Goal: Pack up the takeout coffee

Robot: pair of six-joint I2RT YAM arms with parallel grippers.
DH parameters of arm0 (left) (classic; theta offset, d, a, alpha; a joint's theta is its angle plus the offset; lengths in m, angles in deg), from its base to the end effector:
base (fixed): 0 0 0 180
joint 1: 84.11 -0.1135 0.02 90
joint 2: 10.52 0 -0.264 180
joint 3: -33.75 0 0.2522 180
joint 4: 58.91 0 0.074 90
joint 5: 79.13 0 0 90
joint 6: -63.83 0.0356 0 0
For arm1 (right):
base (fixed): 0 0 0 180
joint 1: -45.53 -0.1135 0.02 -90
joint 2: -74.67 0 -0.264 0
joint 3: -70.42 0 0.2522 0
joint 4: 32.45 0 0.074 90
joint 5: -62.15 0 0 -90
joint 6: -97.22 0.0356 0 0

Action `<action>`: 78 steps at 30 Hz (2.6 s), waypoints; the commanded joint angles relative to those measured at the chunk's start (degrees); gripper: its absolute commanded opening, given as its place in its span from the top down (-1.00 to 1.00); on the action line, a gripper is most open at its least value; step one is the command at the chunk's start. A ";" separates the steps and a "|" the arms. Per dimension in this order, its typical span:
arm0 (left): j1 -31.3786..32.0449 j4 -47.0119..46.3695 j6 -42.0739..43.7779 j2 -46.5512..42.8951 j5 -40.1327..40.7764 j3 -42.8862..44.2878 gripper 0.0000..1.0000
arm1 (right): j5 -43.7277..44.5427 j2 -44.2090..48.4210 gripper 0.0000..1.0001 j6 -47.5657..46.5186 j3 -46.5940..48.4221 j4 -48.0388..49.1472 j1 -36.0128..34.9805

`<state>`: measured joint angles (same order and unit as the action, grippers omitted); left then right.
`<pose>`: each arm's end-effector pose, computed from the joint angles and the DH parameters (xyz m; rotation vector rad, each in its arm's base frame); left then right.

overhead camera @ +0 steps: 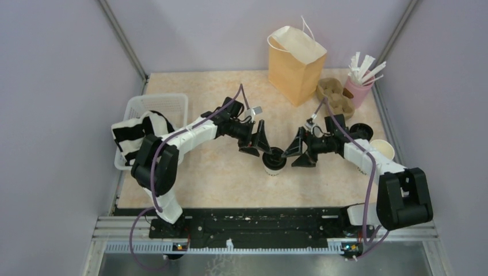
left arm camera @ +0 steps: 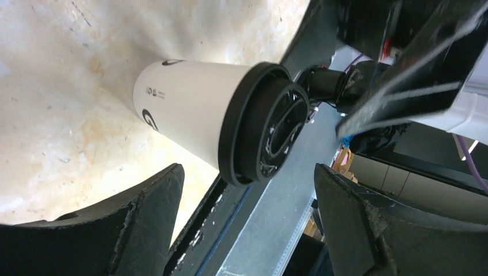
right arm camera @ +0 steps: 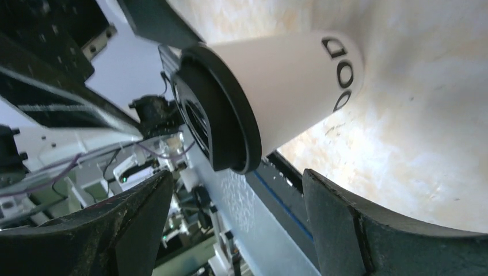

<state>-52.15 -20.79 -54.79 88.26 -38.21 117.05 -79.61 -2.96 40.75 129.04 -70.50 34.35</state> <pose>0.2921 -0.2140 0.2288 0.4726 2.6249 -1.4772 0.2439 0.0767 0.2086 0.1373 2.6085 1.4509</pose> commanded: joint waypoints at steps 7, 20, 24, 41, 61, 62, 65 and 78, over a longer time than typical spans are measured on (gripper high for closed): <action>-1.09 1.76 2.34 6.04 -0.72 6.94 -0.67 | -2.10 4.40 -0.66 5.72 -7.02 10.04 -4.88; -1.39 1.09 3.23 7.80 -1.59 6.50 -0.48 | -0.90 1.24 -0.47 8.34 -9.12 16.94 -5.02; -1.45 0.77 3.31 8.19 -1.16 6.13 -0.44 | -0.32 0.08 -0.42 7.93 -9.44 17.72 -4.99; -2.22 -4.34 5.14 6.85 5.18 -10.31 -0.17 | 1.65 -5.20 -0.35 7.66 -17.68 26.32 -3.12; -2.52 -13.23 4.72 7.44 13.14 -26.12 -0.05 | 6.11 -9.07 -0.37 5.60 -21.57 27.96 -1.65; -2.57 -13.05 5.12 6.85 12.76 -25.63 -0.06 | 5.88 -8.59 -0.37 5.58 -21.12 27.41 -1.65; -2.52 -10.78 6.49 4.23 11.19 -22.19 -0.16 | 5.03 -5.47 -0.43 5.65 -18.66 24.59 -1.65; -2.49 -8.56 3.14 -1.88 -3.38 -14.15 -0.83 | -3.82 0.78 -0.71 2.11 -11.27 14.70 -2.08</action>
<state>-54.44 -32.11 -54.44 87.74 -42.05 104.33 -82.94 -3.86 46.31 116.56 -52.21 31.92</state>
